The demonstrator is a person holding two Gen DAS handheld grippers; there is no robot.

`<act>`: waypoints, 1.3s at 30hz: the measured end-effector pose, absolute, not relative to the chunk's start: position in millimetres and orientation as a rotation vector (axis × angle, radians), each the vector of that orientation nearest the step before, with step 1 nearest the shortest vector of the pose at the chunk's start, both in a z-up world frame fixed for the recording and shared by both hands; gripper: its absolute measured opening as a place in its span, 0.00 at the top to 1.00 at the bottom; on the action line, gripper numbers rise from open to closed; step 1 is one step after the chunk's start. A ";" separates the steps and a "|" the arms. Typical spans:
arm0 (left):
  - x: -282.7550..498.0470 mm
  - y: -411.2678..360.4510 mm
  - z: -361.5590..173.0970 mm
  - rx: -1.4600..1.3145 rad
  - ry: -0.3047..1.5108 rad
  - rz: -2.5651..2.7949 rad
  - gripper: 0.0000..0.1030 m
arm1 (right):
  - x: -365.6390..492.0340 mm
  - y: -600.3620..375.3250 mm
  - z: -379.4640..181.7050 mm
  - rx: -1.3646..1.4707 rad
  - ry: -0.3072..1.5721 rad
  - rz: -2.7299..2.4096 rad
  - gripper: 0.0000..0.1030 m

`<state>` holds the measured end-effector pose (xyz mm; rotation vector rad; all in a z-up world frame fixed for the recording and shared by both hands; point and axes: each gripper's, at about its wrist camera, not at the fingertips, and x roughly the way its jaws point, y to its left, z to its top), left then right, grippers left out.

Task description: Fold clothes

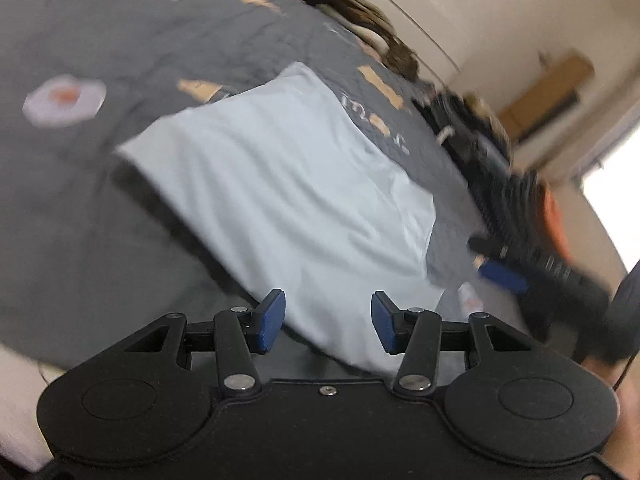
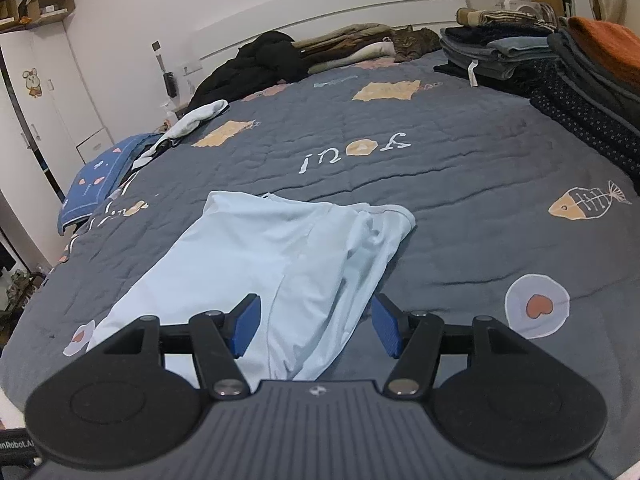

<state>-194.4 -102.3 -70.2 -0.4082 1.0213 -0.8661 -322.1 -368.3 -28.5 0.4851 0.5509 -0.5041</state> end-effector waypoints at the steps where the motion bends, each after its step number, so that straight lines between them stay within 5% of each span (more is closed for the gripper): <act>1: -194.0 -98.2 -71.7 -0.465 1.032 -0.862 0.53 | -322.0 -368.0 -28.7 0.487 0.551 -0.501 0.42; 33: -171.9 -142.8 -150.9 -0.924 1.137 -0.734 0.49 | -326.3 -389.5 -34.3 0.632 0.476 -0.516 0.41; 36: -169.7 -146.0 -152.8 -0.965 1.142 -0.732 0.56 | -325.4 -393.3 -37.8 0.647 0.487 -0.514 0.41; 39: -167.6 -146.5 -158.3 -0.956 1.158 -0.732 0.79 | -325.6 -401.4 -45.0 0.698 0.507 -0.512 0.41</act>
